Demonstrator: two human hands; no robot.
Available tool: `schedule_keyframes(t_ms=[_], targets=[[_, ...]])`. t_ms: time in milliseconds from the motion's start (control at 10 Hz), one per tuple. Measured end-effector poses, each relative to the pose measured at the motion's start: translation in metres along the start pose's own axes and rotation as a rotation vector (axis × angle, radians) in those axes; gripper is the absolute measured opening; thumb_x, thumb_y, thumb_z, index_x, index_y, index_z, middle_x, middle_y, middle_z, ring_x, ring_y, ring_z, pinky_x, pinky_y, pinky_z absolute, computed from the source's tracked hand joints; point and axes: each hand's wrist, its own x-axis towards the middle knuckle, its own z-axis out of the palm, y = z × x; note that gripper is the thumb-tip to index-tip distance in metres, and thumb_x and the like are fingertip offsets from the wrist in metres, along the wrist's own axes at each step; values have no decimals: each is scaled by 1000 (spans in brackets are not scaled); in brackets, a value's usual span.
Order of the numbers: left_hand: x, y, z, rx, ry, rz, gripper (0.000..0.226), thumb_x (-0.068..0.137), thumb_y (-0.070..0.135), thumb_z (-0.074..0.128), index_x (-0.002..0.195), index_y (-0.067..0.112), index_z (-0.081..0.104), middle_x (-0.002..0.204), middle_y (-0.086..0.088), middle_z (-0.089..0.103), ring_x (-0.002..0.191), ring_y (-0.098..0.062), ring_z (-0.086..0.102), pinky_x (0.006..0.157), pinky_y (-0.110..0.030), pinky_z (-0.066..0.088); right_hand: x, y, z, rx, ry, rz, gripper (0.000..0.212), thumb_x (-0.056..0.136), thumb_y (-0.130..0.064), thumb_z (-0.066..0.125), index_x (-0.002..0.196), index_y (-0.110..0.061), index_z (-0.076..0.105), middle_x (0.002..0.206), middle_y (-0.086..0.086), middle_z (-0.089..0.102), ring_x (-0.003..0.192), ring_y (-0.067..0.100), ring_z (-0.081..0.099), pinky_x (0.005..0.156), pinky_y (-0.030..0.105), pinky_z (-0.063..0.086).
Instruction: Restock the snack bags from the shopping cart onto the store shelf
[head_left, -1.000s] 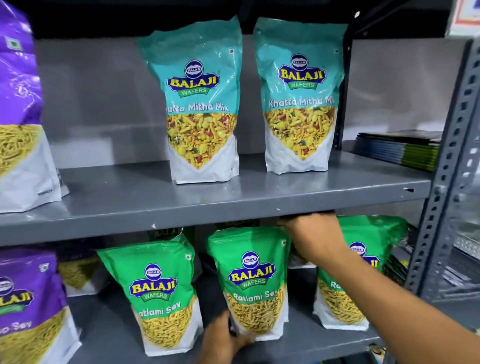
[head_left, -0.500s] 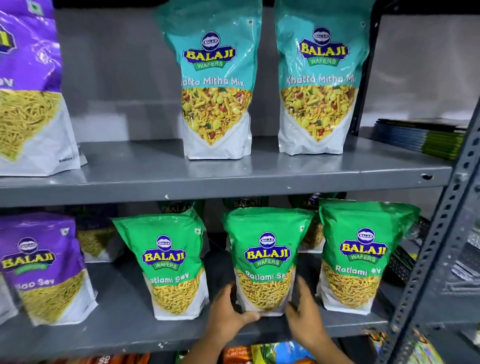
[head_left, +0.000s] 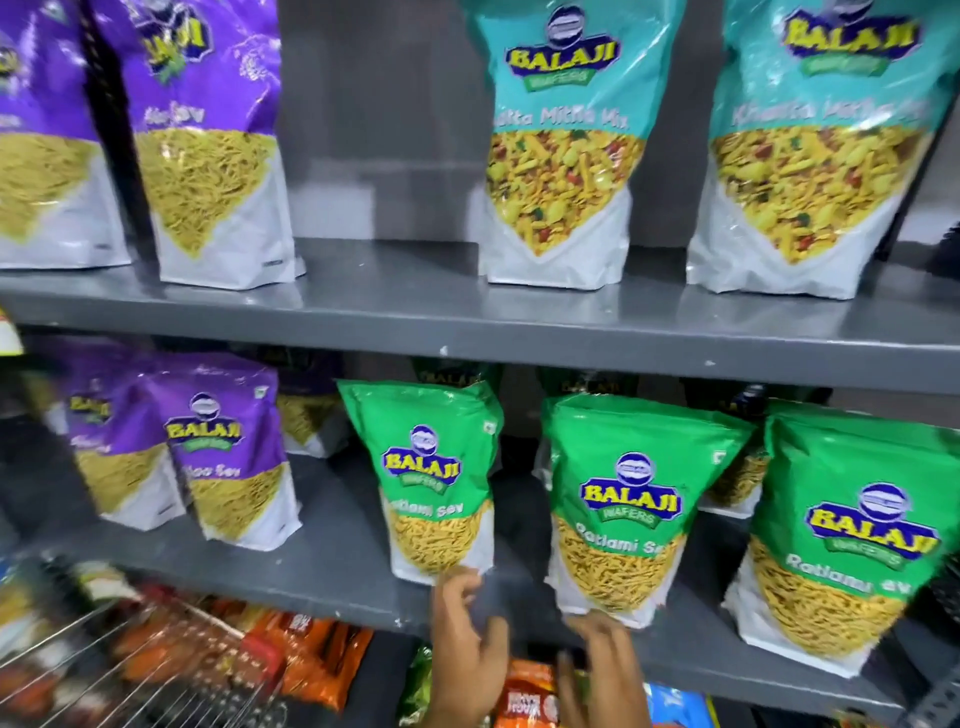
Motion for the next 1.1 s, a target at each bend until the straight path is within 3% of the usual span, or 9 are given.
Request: schedule_keyframes(t_ms=[100,200,300,400,500,600,700,900,1100], targets=[[17,-9,-48,48,296,-16,50,69,16,49,119,18,44,127,-7,43,118,-16,43,107,-21,30,11,-30,44,106,-205,-64,62,78,-16,57,134,-31,36,136,-10,39,126,3,35,106,8,22],[65,-11,-86,29,245,-367,66,77,2,52,139,10,31,146,-17,35,131,-34,37,114,-45,29,49,-49,72,195,-207,112,77,79,-9,62,143,-9,20,150,4,28,139,17,24,114,24,19],[89,-8,-98,-113,25,-459,53,72,10,48,123,22,57,124,-15,62,107,-30,59,101,-55,45,76,-59,79,267,-273,308,85,80,-10,65,145,-7,10,154,13,22,140,26,25,112,35,25],[89,-11,-88,-235,-135,-332,34,77,3,54,81,30,76,86,10,77,89,-10,66,102,-52,46,80,-62,77,240,-353,317,71,82,-12,62,142,-9,24,138,16,47,124,33,47,86,30,38],[83,-7,-107,-62,-198,-302,42,85,-11,45,101,20,69,105,2,71,98,1,65,96,-18,45,70,-70,74,116,-161,315,67,78,-10,65,136,-1,32,128,23,50,121,39,46,92,34,41],[90,-19,-154,-26,67,-304,44,81,-7,46,123,7,51,127,-19,56,120,-31,53,97,-26,37,50,-95,82,62,46,190,57,72,-11,64,125,-17,45,110,18,57,103,36,54,88,39,46],[108,-44,-223,48,311,-298,38,77,-4,45,109,14,56,114,-23,58,108,-38,55,99,-45,42,27,-139,121,108,-253,-57,58,74,-14,63,116,-48,42,112,1,56,106,13,52,92,16,35],[164,-104,-319,42,190,-471,50,71,27,49,120,19,50,126,-17,59,112,-38,55,99,-52,45,65,-227,201,208,-641,42,71,84,-18,59,143,-19,20,149,-2,30,139,18,27,109,26,24],[175,-48,-338,292,172,-190,57,80,12,54,134,17,40,136,-7,50,124,-25,46,108,-46,38,116,-288,212,328,-416,58,57,75,-4,62,128,-18,45,122,-2,57,118,20,51,83,22,35]])
